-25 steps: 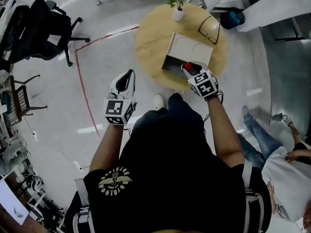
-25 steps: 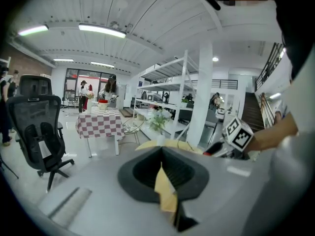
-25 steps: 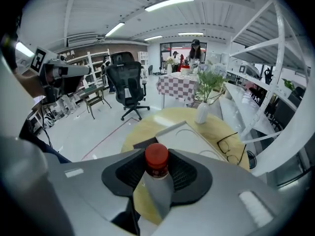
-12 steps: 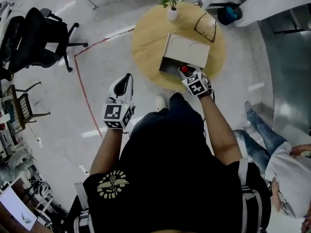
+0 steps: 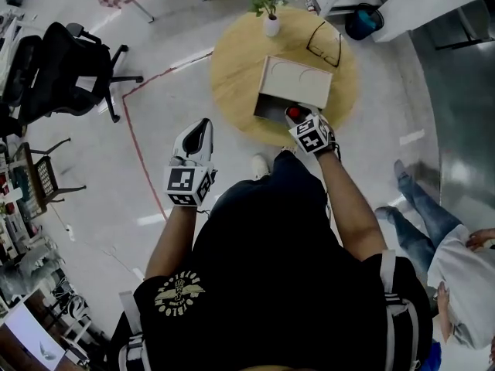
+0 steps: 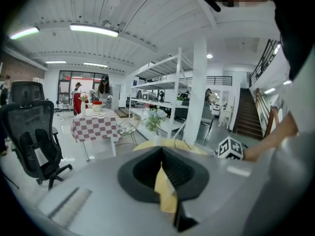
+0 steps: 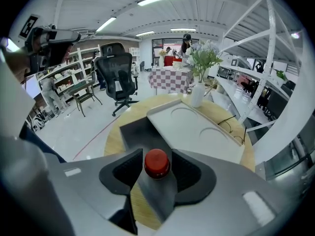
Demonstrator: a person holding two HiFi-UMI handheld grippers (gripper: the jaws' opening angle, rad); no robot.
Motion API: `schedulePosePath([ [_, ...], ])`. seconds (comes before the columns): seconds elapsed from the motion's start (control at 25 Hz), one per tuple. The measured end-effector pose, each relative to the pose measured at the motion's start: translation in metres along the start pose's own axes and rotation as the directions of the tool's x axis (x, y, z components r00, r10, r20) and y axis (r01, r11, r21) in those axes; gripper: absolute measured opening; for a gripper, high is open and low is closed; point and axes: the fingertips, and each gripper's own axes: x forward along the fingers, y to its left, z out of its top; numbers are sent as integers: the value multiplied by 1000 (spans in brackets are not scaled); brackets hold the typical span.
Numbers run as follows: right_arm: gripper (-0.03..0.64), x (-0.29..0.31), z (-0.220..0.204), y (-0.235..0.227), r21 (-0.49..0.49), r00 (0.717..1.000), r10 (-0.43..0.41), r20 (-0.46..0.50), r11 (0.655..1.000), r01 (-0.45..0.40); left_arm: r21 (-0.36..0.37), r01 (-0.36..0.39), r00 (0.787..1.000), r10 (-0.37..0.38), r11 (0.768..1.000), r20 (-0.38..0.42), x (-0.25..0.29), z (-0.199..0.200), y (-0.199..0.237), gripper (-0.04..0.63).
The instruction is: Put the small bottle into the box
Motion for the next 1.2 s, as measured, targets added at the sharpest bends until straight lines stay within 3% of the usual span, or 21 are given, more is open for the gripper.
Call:
schedulePosePath([
  [0.28, 218, -17, 8, -2, -3, 1000, 0, 20, 1000, 0, 2, 2, 1000, -3, 1000, 27, -5, 11, -6, 0],
  [0.68, 218, -111, 54, 3, 43, 976, -22, 216, 999, 13, -1, 12, 998, -12, 1000, 70, -10, 24, -16, 0],
  [0.84, 218, -166, 80, 13, 55, 947, -11, 321, 998, -7, 6, 50, 996, -50, 999, 75, -9, 32, -36, 0],
  [1.04, 215, -230, 106, 24, 99, 885, 21, 465, 992, -76, 4, 91, 992, -91, 996, 87, -6, 43, -60, 0],
  [1.2, 185, -265, 118, 20, 112, 845, -19, 535, 993, -48, 23, 122, 986, -124, 992, 109, -4, 58, -80, 0],
])
